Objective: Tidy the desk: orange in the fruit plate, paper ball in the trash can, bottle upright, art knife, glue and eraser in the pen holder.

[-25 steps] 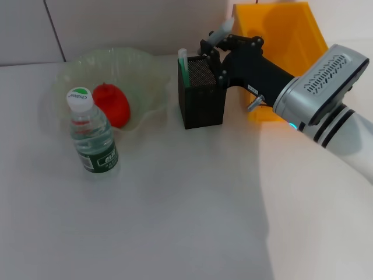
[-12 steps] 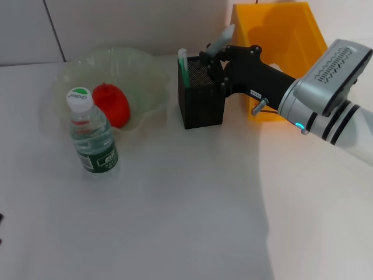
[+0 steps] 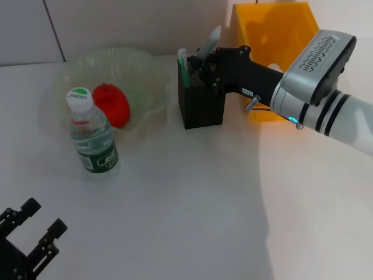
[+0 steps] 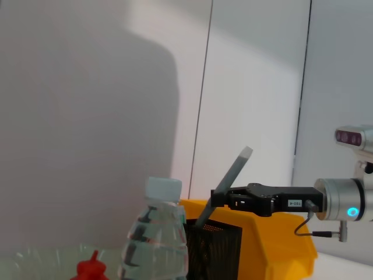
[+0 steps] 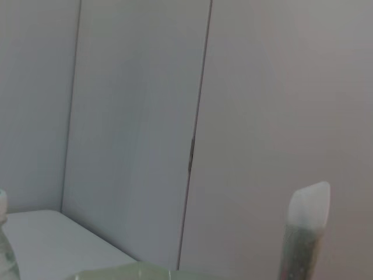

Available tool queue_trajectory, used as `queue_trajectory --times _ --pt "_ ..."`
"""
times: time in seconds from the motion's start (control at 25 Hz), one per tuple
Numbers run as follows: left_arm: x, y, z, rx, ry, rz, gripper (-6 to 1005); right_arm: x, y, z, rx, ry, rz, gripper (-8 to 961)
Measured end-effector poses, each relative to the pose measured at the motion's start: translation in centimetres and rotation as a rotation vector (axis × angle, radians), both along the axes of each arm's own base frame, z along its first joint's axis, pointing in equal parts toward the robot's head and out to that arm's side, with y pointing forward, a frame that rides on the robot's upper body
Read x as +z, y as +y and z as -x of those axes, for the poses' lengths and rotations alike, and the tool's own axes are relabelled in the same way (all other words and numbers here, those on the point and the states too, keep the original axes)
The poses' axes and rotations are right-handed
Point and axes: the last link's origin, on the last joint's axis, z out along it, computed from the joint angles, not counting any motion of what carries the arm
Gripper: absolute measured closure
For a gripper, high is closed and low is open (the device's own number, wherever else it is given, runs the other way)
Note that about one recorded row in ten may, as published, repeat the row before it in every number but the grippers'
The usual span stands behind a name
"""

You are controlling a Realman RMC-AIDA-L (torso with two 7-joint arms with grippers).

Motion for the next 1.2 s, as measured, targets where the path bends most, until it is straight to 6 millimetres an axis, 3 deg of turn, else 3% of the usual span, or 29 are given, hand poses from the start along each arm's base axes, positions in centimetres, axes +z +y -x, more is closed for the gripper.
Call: queue_trajectory --times 0.64,1.2 --pt "-1.6 1.1 -1.3 -0.098 0.022 0.179 378 0.4 0.6 -0.8 -0.042 -0.034 -0.022 813" --pt "-1.8 1.8 -1.8 -0.114 0.011 0.247 367 0.4 0.3 -1.1 -0.064 -0.013 -0.003 805"
